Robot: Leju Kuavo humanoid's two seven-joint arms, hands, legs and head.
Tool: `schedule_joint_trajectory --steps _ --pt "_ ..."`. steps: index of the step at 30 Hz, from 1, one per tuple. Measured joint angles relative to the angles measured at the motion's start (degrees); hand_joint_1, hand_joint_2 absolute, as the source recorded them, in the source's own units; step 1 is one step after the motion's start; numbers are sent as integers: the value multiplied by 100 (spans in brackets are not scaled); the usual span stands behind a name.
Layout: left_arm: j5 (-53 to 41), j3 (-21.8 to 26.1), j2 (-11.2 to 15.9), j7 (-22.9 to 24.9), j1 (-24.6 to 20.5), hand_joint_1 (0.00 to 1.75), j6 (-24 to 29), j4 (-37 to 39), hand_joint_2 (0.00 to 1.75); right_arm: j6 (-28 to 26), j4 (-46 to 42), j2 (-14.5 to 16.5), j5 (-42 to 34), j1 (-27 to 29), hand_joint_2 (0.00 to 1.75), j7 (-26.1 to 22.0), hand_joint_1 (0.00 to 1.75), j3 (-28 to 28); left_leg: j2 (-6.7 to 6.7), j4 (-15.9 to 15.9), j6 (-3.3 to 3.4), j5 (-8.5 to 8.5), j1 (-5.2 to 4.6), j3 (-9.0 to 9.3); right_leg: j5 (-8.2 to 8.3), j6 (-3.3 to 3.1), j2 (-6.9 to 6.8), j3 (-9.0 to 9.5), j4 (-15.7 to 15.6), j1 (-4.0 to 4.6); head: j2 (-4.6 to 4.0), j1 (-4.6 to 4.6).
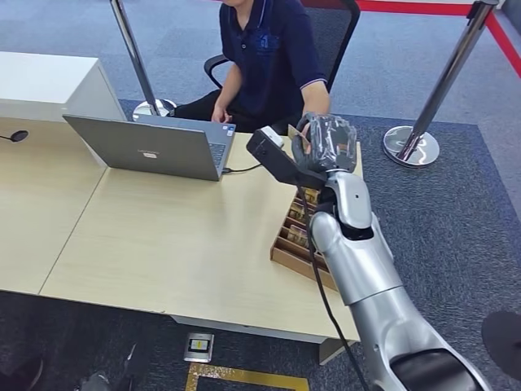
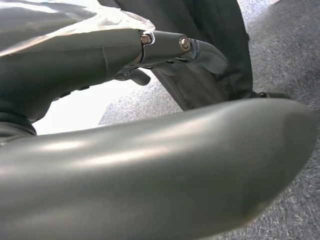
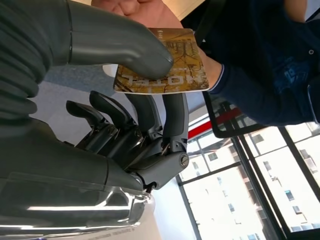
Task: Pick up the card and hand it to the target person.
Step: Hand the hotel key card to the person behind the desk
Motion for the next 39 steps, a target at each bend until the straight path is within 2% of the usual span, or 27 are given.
schedule_joint_trajectory --steps 7,9,10,12,14,15,16,17,20,27,32,35,39 --pt "33 1 -2 49 -1 0 2 0 0 -58 627 147 196 -169 175 43 175 30 -1 0 0 0 0 0 0 0 0 0 -1 0 0 1" --pt "34 1 -2 39 -1 0 4 0 0 -74 727 155 249 -174 175 84 169 39 -1 0 0 0 0 0 0 0 0 0 -1 0 0 0" --pt "33 1 -1 34 -1 0 8 0 0 -85 771 156 279 -175 175 109 159 49 -1 0 0 0 0 0 0 0 0 0 -1 0 0 0" --pt "31 1 0 21 -1 0 16 0 0 -108 854 155 334 -175 175 148 116 68 0 0 0 0 0 0 0 0 0 0 -1 0 0 0" --pt "28 1 0 14 -1 0 20 0 0 -125 925 153 369 -174 175 180 50 79 0 0 0 0 0 0 0 0 0 -1 -1 0 0 0" --pt "26 1 -1 13 -1 0 20 0 0 -131 955 151 379 -173 175 193 25 81 0 0 0 0 0 0 0 0 0 -1 -1 0 0 0" --pt "22 1 -1 10 -1 0 20 0 0 -134 984 150 387 -172 175 205 8 84 0 0 0 0 0 0 0 0 0 -1 -1 0 0 1" --pt "18 1 -1 5 -1 0 20 0 0 -136 1014 148 394 -171 131 215 0 87 0 0 0 0 0 0 0 0 0 -1 -1 0 0 1" --pt "-2 1 1 -20 -1 0 20 0 0 -145 1093 135 436 -165 0 230 0 101 0 1 0 0 0 0 0 0 0 -1 -1 0 0 1" --pt "-32 -1 1 -61 -1 0 17 0 0 -376 1157 53 465 -122 0 221 0 111 0 2 0 0 0 1 0 0 0 -1 -1 0 0 0" --pt "-3 1 1 -63 1 0 16 0 0 -826 973 -33 447 21 0 156 0 99 0 2 0 0 0 1 0 0 0 -1 -2 0 0 0" --pt "61 1 -1 -63 5 0 17 0 0 -1272 401 -131 434 393 0 114 0 18 -2 2 0 0 0 2 0 0 0 -2 -4 0 0 0" --pt "144 1 -4 -46 17 0 17 1 0 -1647 -956 -339 427 1355 0 105 0 -277 -7 1 2 -2 0 -1 -1 1 0 -1 -10 0 0 -1"
